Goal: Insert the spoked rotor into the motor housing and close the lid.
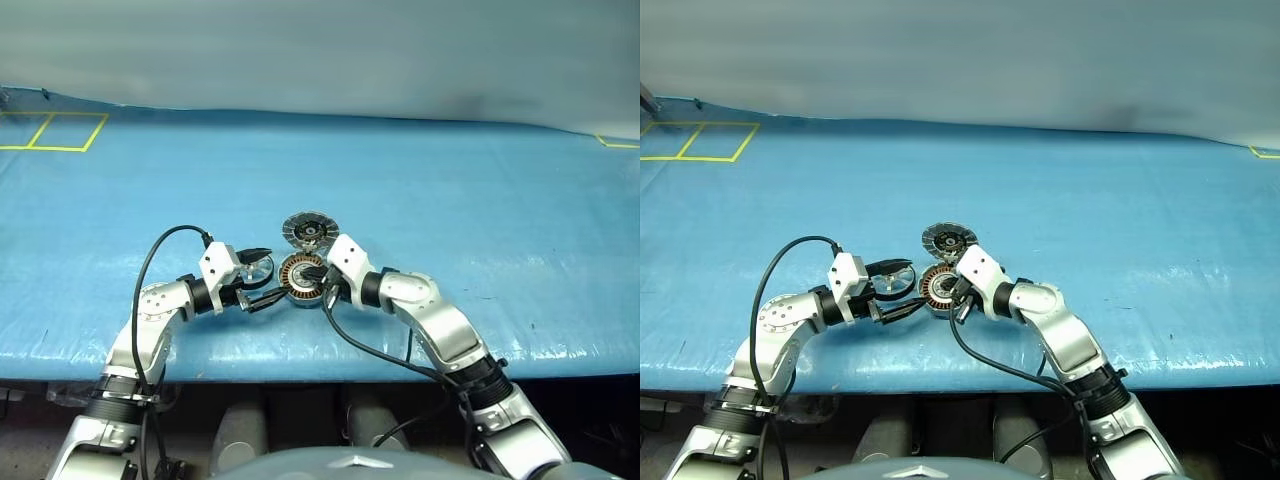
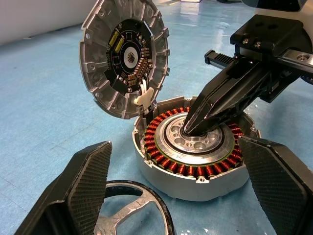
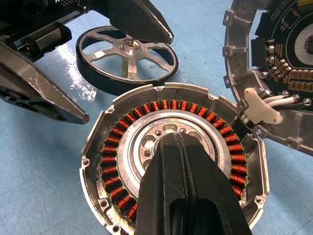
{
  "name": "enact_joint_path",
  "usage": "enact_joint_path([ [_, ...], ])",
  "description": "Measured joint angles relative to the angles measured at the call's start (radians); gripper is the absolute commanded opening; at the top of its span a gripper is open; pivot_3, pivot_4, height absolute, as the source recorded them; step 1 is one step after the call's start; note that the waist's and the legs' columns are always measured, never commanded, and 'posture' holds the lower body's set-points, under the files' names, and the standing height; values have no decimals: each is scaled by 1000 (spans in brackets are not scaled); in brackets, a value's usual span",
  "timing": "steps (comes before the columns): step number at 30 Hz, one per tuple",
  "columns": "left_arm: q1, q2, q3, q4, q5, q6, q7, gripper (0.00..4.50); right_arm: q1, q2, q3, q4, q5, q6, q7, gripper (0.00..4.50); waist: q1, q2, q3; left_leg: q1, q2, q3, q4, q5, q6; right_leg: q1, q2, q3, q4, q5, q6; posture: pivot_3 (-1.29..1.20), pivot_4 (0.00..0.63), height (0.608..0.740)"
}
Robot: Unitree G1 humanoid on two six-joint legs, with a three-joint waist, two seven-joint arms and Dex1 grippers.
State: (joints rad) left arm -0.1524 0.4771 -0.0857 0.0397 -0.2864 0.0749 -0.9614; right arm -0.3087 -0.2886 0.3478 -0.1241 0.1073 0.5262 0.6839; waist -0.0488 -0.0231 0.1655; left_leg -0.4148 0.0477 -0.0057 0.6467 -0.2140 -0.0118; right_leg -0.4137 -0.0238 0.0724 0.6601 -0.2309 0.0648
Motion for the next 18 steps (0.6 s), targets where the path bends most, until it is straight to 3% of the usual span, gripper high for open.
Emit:
enact_joint_path([
  [18, 0, 0, 0, 0, 0, 0, 1, 4500, -2, 4, -1, -1, 17, 5, 12, 18, 4, 0, 0, -1, 0, 0, 0, 0, 0, 0, 0, 0, 0, 0, 0, 0, 150, 740],
])
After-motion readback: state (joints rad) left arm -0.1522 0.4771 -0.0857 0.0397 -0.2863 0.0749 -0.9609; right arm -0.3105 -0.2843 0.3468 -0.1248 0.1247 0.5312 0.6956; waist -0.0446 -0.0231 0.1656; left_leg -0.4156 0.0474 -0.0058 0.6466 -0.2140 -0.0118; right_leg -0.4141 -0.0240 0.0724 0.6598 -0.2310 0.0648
